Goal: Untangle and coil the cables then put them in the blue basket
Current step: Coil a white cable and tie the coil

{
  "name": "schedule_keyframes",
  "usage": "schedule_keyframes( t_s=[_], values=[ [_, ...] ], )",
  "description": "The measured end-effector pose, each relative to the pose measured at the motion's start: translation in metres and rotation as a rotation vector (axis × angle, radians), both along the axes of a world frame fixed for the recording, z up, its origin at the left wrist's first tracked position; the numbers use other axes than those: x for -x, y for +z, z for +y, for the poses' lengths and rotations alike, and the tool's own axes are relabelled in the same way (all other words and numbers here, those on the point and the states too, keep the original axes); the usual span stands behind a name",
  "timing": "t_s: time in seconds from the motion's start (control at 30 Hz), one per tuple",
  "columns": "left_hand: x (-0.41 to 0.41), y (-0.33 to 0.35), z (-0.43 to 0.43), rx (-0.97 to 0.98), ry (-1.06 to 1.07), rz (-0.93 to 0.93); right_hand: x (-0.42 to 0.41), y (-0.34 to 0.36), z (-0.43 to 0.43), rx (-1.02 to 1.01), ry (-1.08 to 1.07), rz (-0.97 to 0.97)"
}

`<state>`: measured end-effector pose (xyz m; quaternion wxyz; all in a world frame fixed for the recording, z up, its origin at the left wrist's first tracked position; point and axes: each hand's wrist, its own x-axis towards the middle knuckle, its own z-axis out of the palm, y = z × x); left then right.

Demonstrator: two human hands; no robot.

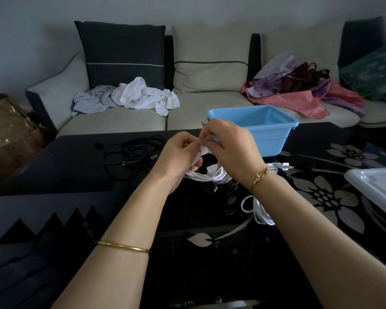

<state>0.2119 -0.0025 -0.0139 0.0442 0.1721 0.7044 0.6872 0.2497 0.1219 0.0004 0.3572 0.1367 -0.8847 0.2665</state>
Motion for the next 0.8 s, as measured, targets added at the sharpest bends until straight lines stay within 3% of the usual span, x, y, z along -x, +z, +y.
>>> schedule_keyframes(
  t_s=[0.4, 0.53, 0.8],
  values=[
    [0.001, -0.001, 0.0, 0.009, 0.009, 0.074, 0.006, 0.002, -0.007, 0.276, 0.025, -0.128],
    [-0.004, 0.001, 0.002, -0.09, 0.06, 0.073, 0.005, 0.006, -0.008, 0.38, 0.046, -0.156],
    [-0.01, 0.002, -0.002, 0.116, 0.019, 0.402, 0.008, 0.007, -0.003, 0.556, 0.089, -0.264]
  ],
)
